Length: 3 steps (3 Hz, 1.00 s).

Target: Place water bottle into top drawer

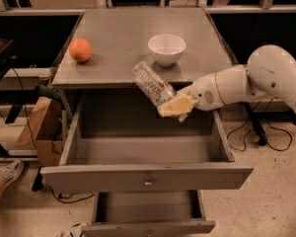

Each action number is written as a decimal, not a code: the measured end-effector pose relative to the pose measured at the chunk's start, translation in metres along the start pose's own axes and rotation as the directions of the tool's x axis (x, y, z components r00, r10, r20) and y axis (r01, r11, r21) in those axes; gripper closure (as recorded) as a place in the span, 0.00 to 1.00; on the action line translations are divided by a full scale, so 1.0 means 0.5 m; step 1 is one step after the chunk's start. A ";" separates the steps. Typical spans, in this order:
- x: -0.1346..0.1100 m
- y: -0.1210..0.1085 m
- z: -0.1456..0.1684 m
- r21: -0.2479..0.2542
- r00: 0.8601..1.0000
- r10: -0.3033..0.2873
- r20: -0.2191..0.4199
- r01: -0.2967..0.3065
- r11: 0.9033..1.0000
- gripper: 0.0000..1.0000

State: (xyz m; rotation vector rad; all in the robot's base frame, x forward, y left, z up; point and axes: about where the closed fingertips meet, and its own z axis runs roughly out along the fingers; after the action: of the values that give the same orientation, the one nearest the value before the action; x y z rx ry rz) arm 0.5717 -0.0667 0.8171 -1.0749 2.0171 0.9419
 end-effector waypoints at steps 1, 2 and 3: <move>0.095 0.013 0.046 -0.045 0.993 -0.046 -0.106 0.041 0.998 1.00; 0.173 -0.001 0.115 -0.052 0.964 -0.057 -0.259 0.045 0.998 1.00; 0.212 -0.029 0.184 0.000 0.917 -0.021 -0.398 0.023 1.000 1.00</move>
Offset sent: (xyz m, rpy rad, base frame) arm -0.0248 0.0256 -0.1649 -0.4210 0.1825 0.1935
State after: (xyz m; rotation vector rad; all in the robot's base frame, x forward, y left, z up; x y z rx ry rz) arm 0.5563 -0.0387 0.6798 -1.3722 2.3225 0.7480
